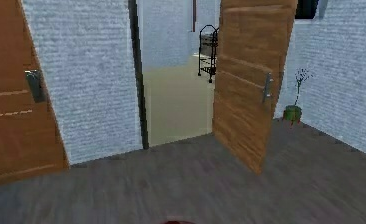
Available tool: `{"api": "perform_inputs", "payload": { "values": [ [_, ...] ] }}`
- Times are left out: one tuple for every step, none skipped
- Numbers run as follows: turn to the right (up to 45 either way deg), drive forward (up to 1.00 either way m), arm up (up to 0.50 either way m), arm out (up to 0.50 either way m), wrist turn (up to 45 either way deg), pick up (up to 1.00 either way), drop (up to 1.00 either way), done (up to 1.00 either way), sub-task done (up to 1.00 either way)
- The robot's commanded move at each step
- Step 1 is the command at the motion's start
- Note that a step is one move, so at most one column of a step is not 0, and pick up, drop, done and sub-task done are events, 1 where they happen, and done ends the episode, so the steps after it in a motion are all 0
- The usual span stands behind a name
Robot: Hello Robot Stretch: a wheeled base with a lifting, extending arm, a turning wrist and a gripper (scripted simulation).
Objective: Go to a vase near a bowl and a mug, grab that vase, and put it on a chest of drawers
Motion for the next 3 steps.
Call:
{"api": "perform_inputs", "payload": {
  "values": [
    [0.0,1.00,0.00,0.00,0.0,0.00,0.00,0.00,0.00],
    [0.0,1.00,0.00,0.00,0.0,0.00,0.00,0.00,0.00],
    [-9.0,0.00,0.00,0.00,0.0,0.00,0.00,0.00,0.00]
  ]
}}
